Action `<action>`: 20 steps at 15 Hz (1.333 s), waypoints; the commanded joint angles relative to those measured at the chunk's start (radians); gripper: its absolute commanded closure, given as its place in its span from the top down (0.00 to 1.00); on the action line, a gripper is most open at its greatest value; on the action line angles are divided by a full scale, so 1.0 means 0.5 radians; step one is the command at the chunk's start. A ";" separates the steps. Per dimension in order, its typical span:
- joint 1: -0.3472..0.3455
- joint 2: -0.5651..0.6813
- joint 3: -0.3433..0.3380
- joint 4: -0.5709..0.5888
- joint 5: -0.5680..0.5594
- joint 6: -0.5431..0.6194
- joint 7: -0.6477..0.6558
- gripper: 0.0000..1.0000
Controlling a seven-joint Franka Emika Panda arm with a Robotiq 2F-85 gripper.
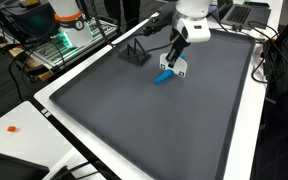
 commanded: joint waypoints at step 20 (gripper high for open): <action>-0.040 -0.037 0.015 -0.066 0.118 0.007 0.017 0.01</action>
